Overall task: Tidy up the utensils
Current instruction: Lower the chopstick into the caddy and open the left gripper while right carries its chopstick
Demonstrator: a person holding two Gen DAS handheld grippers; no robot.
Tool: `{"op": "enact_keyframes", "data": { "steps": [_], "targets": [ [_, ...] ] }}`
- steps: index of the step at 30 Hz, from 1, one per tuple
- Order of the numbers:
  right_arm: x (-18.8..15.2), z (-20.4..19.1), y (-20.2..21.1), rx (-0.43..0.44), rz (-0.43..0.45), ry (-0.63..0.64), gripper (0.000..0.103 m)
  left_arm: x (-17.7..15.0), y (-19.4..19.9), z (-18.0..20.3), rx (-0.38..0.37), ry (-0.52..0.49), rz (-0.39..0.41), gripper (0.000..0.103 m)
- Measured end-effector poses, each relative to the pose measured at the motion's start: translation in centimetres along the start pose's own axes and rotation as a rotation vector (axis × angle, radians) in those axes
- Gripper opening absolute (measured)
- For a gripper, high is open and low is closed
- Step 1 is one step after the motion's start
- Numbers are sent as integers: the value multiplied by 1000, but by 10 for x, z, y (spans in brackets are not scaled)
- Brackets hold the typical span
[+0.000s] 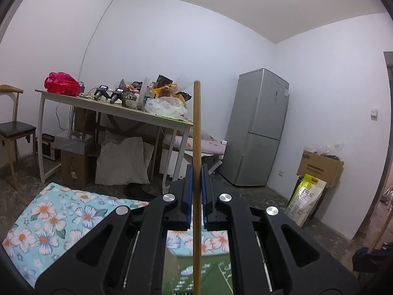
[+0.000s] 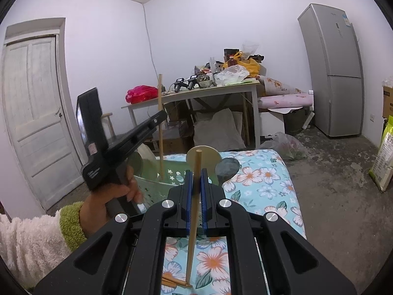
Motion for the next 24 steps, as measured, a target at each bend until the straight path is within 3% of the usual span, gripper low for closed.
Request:
{"op": "enact_keyframes", "data": {
  "steps": [5,7,16,24],
  "targets": [
    [0,-1,1,-6,-2,-2,7,-6,13,-9,0,21,-55,11],
    [0,-1,1,-8,-2,-5,7,-9,18,-12,4,32,-80,26],
    [2,-2,8,-4,-10,-22,6,-12,61,-24,10,30,-162,63],
    [25,-13,16,-10,30,18,6,-1,109,-38,37,35,-151,78]
  ]
}}
Point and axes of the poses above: each gripper's, at about its wrist camera, not at the fingertips, and y roughly against the way its jaws point, z to its right, x to its top, the point moved 7 cm from there along -y, roughly the way its jaws point, and after that the axes turned 12 degrees about y, right-handed, at the moved point
